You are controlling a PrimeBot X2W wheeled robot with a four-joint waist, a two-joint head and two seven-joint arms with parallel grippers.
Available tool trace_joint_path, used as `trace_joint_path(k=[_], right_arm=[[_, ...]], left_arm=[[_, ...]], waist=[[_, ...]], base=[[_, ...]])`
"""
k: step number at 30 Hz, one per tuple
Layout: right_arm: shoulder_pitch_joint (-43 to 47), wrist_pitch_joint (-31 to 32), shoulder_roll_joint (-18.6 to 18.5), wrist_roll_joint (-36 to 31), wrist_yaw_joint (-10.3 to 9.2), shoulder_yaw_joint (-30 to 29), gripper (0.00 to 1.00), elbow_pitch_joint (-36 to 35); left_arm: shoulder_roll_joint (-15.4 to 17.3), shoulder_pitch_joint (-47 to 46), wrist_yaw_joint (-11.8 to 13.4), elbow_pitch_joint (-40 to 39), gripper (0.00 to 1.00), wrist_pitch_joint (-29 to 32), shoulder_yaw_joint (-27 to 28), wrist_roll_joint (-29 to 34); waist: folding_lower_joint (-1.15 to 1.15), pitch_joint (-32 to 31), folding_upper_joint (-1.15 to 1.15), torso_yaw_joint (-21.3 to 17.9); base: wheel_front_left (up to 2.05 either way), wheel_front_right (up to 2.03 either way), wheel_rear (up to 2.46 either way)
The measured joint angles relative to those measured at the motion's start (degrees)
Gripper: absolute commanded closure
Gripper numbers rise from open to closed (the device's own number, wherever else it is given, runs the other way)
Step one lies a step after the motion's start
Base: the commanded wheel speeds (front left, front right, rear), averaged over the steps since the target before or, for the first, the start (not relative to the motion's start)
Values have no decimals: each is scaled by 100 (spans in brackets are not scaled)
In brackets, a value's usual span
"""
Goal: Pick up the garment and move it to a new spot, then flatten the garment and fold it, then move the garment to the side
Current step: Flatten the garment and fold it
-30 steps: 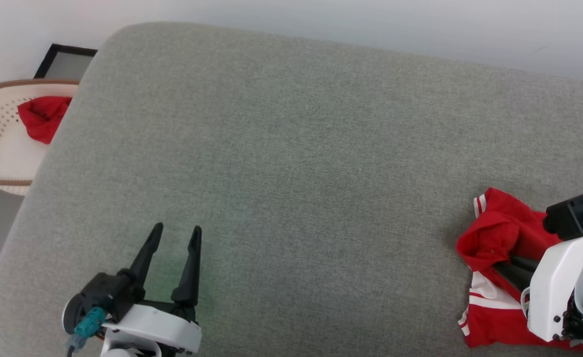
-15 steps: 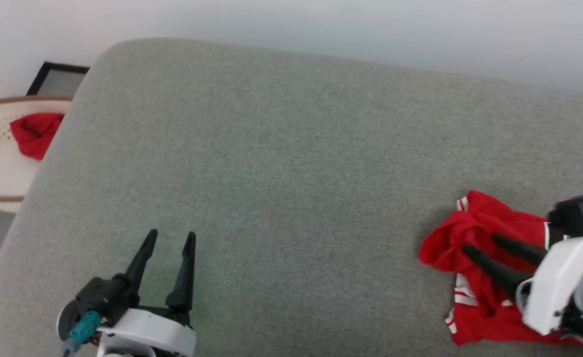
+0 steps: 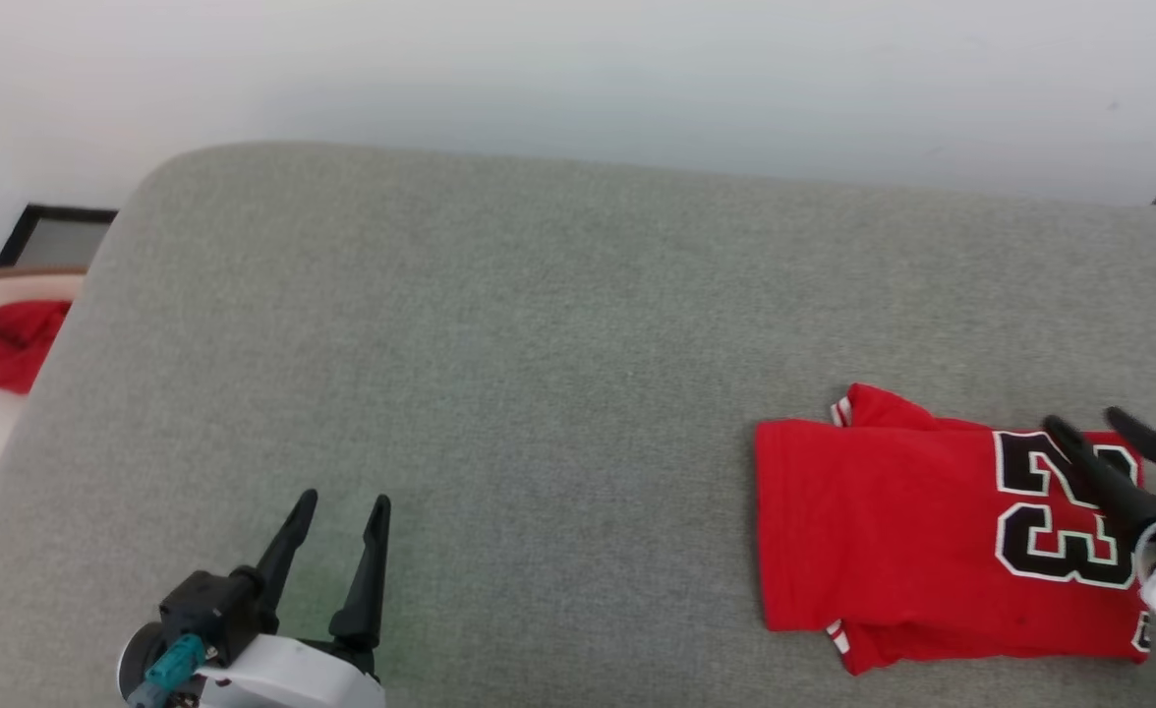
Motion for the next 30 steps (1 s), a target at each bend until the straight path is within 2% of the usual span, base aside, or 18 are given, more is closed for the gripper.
trace_joint_path(k=[5,8,20,23,30], right_arm=[[135,-816,-22,-201,0,-142,0,392],[257,-1332,20,-535,0,-189,0,678],[537,-3022,576,-1438,0,-293,0,1298],[669,-3294,660,-1553,0,-353,0,1305],[1054,-3410,904,-1825,0,-743,0,1051]], left_arm=[[-13,-42,0,151,0,0,-4,-127],[-40,-20,0,200,0,0,64,-167],[-191,285,0,77,0,0,366,-32],[-211,392,0,24,0,0,374,36],[-205,701,0,-337,0,0,481,256]], waist=[[0,-157,0,-110],[0,-260,0,-164],[0,-582,0,-318],[0,-655,0,-296],[0,-825,0,-227]], base=[[0,0,0],[0,0,0],[0,0,0],[0,0,0],[0,0,0]])
